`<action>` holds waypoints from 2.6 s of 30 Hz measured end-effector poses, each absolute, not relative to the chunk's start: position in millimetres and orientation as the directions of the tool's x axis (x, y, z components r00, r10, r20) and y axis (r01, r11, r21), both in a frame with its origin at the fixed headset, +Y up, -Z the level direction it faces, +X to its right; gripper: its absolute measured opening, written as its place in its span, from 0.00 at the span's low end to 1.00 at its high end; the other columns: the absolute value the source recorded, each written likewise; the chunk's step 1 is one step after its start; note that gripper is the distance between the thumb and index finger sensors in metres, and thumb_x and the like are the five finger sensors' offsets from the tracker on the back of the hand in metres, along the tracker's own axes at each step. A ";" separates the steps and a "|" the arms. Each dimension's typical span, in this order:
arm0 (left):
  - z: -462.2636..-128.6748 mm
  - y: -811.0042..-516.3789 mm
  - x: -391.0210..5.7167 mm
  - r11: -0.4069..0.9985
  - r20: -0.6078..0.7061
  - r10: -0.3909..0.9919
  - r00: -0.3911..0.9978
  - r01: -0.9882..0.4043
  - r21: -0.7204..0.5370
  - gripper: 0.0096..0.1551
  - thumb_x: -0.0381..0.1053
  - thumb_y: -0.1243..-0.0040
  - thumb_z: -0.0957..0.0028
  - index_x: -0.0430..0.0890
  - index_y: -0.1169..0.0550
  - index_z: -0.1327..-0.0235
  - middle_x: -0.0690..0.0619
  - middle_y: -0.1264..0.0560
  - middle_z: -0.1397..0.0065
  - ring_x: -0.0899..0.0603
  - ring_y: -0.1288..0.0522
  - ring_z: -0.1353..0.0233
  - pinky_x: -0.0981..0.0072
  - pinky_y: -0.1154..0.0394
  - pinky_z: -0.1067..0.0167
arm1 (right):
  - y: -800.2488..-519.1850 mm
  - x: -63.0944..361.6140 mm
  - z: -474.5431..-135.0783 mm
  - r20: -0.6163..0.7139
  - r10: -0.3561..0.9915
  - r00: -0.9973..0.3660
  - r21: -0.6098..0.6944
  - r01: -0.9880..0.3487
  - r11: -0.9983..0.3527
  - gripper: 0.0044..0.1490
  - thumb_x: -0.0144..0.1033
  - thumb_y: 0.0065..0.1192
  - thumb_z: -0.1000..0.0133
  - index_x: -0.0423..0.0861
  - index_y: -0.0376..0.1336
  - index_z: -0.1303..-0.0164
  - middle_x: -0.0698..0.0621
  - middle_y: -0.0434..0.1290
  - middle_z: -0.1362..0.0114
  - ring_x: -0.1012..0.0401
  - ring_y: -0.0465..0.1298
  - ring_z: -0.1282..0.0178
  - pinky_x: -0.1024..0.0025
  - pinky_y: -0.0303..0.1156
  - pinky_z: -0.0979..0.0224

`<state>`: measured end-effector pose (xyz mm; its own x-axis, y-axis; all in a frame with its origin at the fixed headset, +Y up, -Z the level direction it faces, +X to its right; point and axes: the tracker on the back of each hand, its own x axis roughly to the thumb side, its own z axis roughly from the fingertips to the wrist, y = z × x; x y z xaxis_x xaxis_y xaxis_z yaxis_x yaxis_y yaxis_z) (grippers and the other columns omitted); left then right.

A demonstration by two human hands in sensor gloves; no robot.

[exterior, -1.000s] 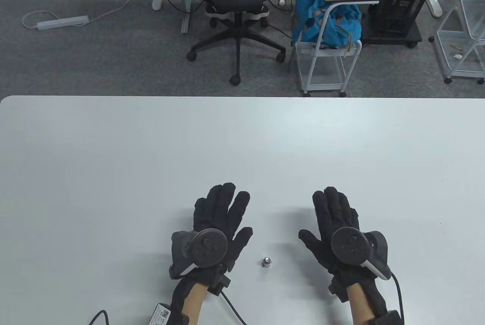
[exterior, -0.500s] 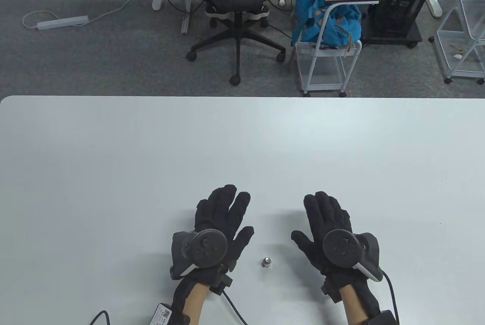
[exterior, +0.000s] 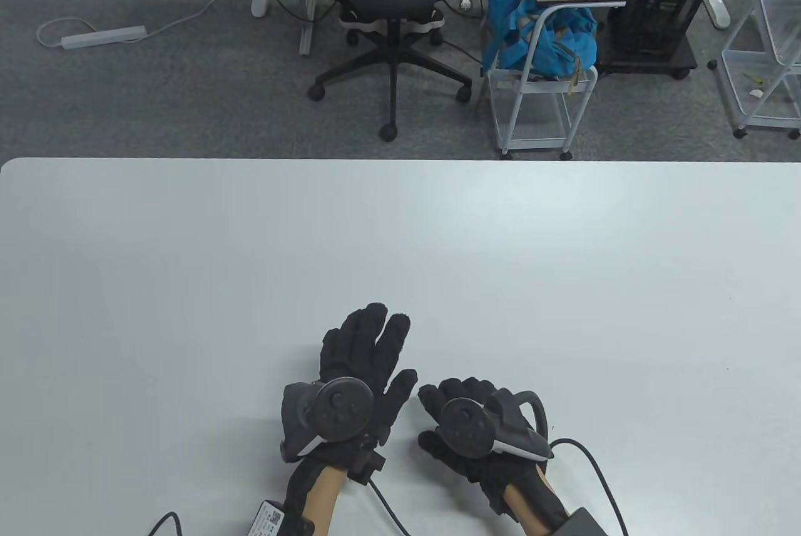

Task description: Unscrew nut from screw

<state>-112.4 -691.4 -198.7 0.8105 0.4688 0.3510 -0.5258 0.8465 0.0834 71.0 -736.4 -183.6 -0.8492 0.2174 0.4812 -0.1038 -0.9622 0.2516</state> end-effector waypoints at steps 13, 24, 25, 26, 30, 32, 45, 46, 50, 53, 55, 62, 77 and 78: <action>-198.7 -691.6 -110.8 0.858 0.338 0.457 0.823 -0.508 0.076 0.46 0.62 0.40 0.46 0.58 0.42 0.14 0.42 0.47 0.09 0.31 0.47 0.13 0.24 0.50 0.25 | -755.8 59.0 -184.3 0.484 0.126 -0.866 0.309 0.035 -0.950 0.41 0.46 0.69 0.43 0.43 0.59 0.22 0.40 0.69 0.29 0.43 0.73 0.38 0.36 0.67 0.30; -197.8 -693.1 -106.1 0.860 0.349 0.460 0.817 -0.507 0.054 0.46 0.62 0.40 0.46 0.58 0.43 0.14 0.42 0.47 0.09 0.31 0.47 0.13 0.24 0.50 0.25 | -748.1 62.1 -184.2 0.498 0.134 -0.857 0.199 -0.037 -0.979 0.33 0.41 0.69 0.44 0.42 0.65 0.30 0.40 0.74 0.35 0.46 0.77 0.45 0.40 0.73 0.34; -197.5 -693.6 -105.0 0.859 0.353 0.462 0.814 -0.510 0.053 0.46 0.62 0.40 0.46 0.59 0.43 0.14 0.43 0.46 0.09 0.31 0.46 0.14 0.24 0.50 0.25 | -744.6 64.7 -184.6 0.491 0.149 -0.859 0.179 -0.068 -0.981 0.33 0.42 0.69 0.44 0.41 0.65 0.30 0.40 0.74 0.35 0.46 0.78 0.46 0.40 0.73 0.34; -197.2 -694.2 -103.6 0.857 0.358 0.463 0.810 -0.513 0.051 0.46 0.62 0.40 0.46 0.58 0.43 0.14 0.43 0.46 0.09 0.31 0.45 0.14 0.24 0.50 0.25 | -740.0 68.7 -185.3 0.477 0.177 -0.861 0.159 -0.114 -0.981 0.33 0.42 0.68 0.44 0.41 0.65 0.31 0.41 0.75 0.36 0.47 0.78 0.47 0.41 0.74 0.35; -195.7 -697.5 -96.5 0.840 0.386 0.483 0.786 -0.540 0.048 0.46 0.61 0.39 0.47 0.58 0.42 0.14 0.42 0.44 0.10 0.31 0.43 0.15 0.25 0.48 0.26 | -725.5 90.5 -188.7 0.406 0.363 -0.839 0.106 -0.351 -0.930 0.33 0.44 0.67 0.44 0.40 0.66 0.32 0.41 0.76 0.38 0.48 0.79 0.49 0.41 0.75 0.37; -194.5 -699.7 -92.4 0.823 0.412 0.501 0.761 -0.567 0.047 0.45 0.61 0.39 0.47 0.58 0.41 0.15 0.42 0.41 0.12 0.31 0.40 0.16 0.25 0.45 0.26 | -721.3 102.3 -190.5 0.366 0.467 -0.805 0.091 -0.468 -0.879 0.33 0.44 0.67 0.44 0.40 0.66 0.32 0.41 0.76 0.40 0.48 0.79 0.51 0.42 0.76 0.38; -190.3 -710.0 -70.3 0.674 0.513 0.654 0.556 -0.736 -0.061 0.34 0.55 0.33 0.49 0.52 0.29 0.28 0.43 0.26 0.26 0.37 0.23 0.32 0.31 0.32 0.32 | -740.2 151.9 -194.2 -0.044 0.995 -0.092 0.130 -0.988 -0.085 0.33 0.45 0.64 0.42 0.38 0.65 0.33 0.43 0.78 0.44 0.50 0.81 0.55 0.44 0.78 0.42; -189.6 -710.6 -68.9 0.669 0.512 0.657 0.553 -0.741 -0.059 0.34 0.55 0.33 0.49 0.52 0.28 0.28 0.43 0.25 0.26 0.37 0.23 0.32 0.32 0.31 0.32 | -741.7 151.4 -194.5 -0.061 0.996 -0.061 0.141 -0.989 -0.052 0.33 0.45 0.65 0.42 0.38 0.65 0.33 0.43 0.78 0.44 0.50 0.81 0.55 0.44 0.78 0.43; -189.1 -711.8 -68.1 0.615 0.492 0.701 0.516 -0.787 -0.051 0.31 0.53 0.31 0.50 0.51 0.25 0.32 0.44 0.21 0.32 0.39 0.18 0.39 0.36 0.25 0.37 | -745.2 151.3 -193.9 -0.088 0.996 -0.019 0.138 -0.990 -0.007 0.33 0.46 0.65 0.42 0.38 0.65 0.34 0.44 0.80 0.46 0.52 0.82 0.57 0.47 0.80 0.45; -191.8 -715.9 -71.2 0.521 0.438 0.789 0.431 -0.848 -0.103 0.28 0.52 0.30 0.50 0.50 0.22 0.35 0.44 0.19 0.36 0.40 0.17 0.43 0.37 0.24 0.39 | -744.3 151.6 -193.4 -0.074 0.997 -0.028 0.132 -0.991 -0.019 0.33 0.47 0.66 0.43 0.38 0.66 0.36 0.45 0.81 0.49 0.54 0.83 0.60 0.49 0.82 0.46; -193.9 -718.1 -73.8 0.451 0.393 0.843 0.367 -0.880 -0.147 0.27 0.51 0.29 0.50 0.50 0.21 0.36 0.44 0.18 0.37 0.40 0.17 0.44 0.37 0.23 0.40 | -741.9 150.8 -192.6 -0.047 0.998 -0.046 0.127 -0.991 -0.040 0.32 0.48 0.66 0.43 0.38 0.67 0.36 0.46 0.81 0.50 0.55 0.83 0.60 0.49 0.82 0.47; -195.1 -724.5 -75.4 0.310 0.284 0.926 0.250 -0.931 -0.192 0.28 0.54 0.31 0.50 0.49 0.22 0.37 0.44 0.18 0.39 0.43 0.16 0.49 0.40 0.21 0.43 | -731.6 146.8 -188.9 0.117 0.984 -0.138 0.085 -0.985 -0.148 0.32 0.47 0.64 0.42 0.39 0.66 0.36 0.46 0.80 0.50 0.54 0.82 0.59 0.48 0.80 0.44; -199.2 -736.7 -77.9 0.127 0.126 0.987 0.098 -0.960 -0.248 0.28 0.53 0.30 0.50 0.49 0.23 0.36 0.43 0.19 0.38 0.43 0.17 0.49 0.40 0.21 0.43 | -718.1 142.2 -184.1 0.235 0.938 -0.253 0.070 -0.959 -0.276 0.29 0.40 0.64 0.41 0.47 0.64 0.30 0.41 0.75 0.39 0.47 0.78 0.47 0.40 0.73 0.36; -199.7 -737.9 -78.5 0.112 0.110 0.990 0.086 -0.960 -0.255 0.28 0.53 0.30 0.50 0.49 0.23 0.36 0.43 0.19 0.38 0.43 0.17 0.48 0.40 0.21 0.43 | -717.5 142.2 -184.4 0.238 0.937 -0.256 0.074 -0.957 -0.281 0.28 0.39 0.64 0.41 0.49 0.64 0.30 0.41 0.74 0.37 0.46 0.77 0.45 0.39 0.72 0.34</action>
<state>-78.5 -737.9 -199.7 0.0860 0.9902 0.1101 -0.9605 0.1118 -0.2550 142.2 -717.5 -184.4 -0.2564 0.9367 0.2383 -0.9569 -0.2807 0.0740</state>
